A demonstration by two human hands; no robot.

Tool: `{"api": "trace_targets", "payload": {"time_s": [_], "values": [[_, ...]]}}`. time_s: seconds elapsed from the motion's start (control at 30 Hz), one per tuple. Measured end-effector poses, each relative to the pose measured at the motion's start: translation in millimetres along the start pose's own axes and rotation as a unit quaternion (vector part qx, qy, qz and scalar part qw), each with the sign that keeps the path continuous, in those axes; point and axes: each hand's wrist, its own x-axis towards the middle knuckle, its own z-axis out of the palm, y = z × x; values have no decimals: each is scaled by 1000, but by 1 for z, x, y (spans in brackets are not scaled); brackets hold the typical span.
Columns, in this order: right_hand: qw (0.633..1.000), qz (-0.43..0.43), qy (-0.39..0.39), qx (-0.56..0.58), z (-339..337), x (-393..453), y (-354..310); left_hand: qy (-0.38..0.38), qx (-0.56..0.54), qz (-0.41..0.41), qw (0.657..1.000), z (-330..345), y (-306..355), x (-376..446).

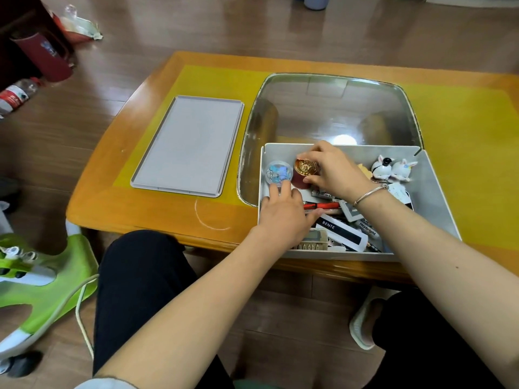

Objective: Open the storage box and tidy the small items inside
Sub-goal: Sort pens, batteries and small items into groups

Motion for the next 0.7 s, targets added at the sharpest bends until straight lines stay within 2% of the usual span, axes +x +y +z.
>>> {"api": "trace_targets", "payload": {"time_s": [0.2,0.3,0.37,0.53,0.7], "values": [[999,-11,35,40,0,-12,11,48,-19,13,999,0,-4,2],[993,37,103,36,-7,-21,24,123,-41,13,991,-7,-10,17],[986,94,139,21,-14,-35,38,127,-52,24,990,-14,0,32],[985,143,68,-63,0,-34,27,108,-16,24,994,-11,3,58],[981,120,36,-146,15,-21,9,125,-16,25,992,-5,-1,64]]}}
